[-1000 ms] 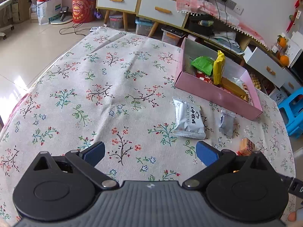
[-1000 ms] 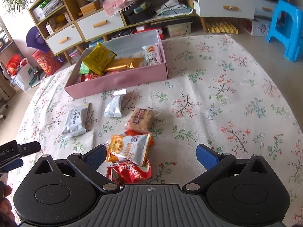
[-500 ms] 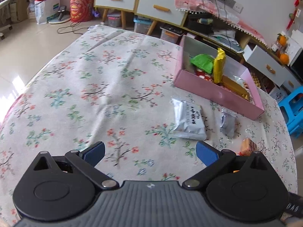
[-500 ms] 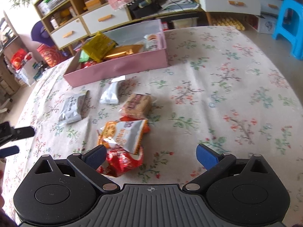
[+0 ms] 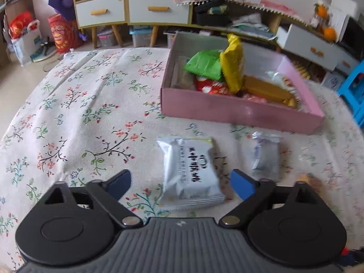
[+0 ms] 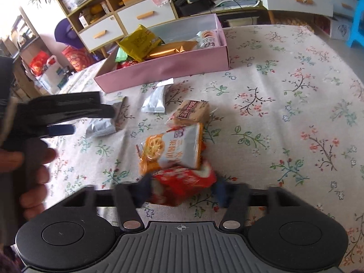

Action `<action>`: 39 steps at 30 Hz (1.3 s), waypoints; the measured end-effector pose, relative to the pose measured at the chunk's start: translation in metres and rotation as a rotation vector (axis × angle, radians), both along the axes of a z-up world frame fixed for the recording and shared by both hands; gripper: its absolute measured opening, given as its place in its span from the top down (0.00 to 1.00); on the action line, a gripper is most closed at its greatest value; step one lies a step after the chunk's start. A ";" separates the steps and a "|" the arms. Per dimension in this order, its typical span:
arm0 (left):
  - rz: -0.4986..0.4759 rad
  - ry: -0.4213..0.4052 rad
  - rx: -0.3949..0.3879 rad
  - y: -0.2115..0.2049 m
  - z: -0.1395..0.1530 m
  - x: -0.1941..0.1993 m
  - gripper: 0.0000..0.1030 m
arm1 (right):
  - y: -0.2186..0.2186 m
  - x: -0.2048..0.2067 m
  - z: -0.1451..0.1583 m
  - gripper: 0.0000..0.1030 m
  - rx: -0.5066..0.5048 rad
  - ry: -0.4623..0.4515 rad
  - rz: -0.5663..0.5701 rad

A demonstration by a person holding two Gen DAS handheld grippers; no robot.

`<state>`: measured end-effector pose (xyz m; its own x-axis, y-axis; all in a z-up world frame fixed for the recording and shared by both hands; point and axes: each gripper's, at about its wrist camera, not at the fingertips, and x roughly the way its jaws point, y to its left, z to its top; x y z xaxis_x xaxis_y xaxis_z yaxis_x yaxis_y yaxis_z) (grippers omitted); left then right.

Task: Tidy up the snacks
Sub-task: 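Grasp the white printed packet with the left gripper while the right grasps the red packet, then carry both packets into the pink box and open both grippers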

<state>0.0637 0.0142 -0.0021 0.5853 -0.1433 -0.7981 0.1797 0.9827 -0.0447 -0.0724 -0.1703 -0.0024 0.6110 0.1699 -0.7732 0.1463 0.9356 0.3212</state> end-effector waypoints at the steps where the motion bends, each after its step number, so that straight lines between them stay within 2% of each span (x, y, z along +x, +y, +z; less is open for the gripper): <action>1: 0.002 0.007 -0.004 0.001 -0.003 0.001 0.31 | -0.001 -0.001 0.000 0.55 0.010 -0.001 0.000; 3: -0.001 -0.004 -0.022 0.003 -0.003 0.000 0.38 | -0.004 -0.002 0.001 0.57 0.030 -0.006 -0.006; 4: -0.005 -0.018 -0.020 0.004 -0.003 -0.002 0.50 | -0.006 -0.003 0.002 0.57 0.047 -0.011 -0.010; 7: -0.024 -0.029 -0.031 0.008 0.001 -0.006 0.53 | -0.012 -0.006 0.006 0.57 0.077 -0.026 -0.026; 18: -0.028 -0.044 -0.152 0.027 0.019 -0.017 0.55 | -0.035 -0.016 0.018 0.58 0.103 -0.067 -0.101; 25: -0.040 -0.048 -0.215 0.028 0.028 -0.018 0.55 | -0.035 -0.016 0.022 0.58 0.114 -0.096 -0.104; 34: -0.074 -0.066 -0.236 0.018 0.039 -0.003 0.55 | -0.038 -0.008 0.026 0.58 0.157 -0.125 -0.099; 39: -0.105 -0.088 -0.237 0.008 0.050 0.012 0.55 | -0.044 0.014 0.037 0.58 0.204 -0.166 -0.086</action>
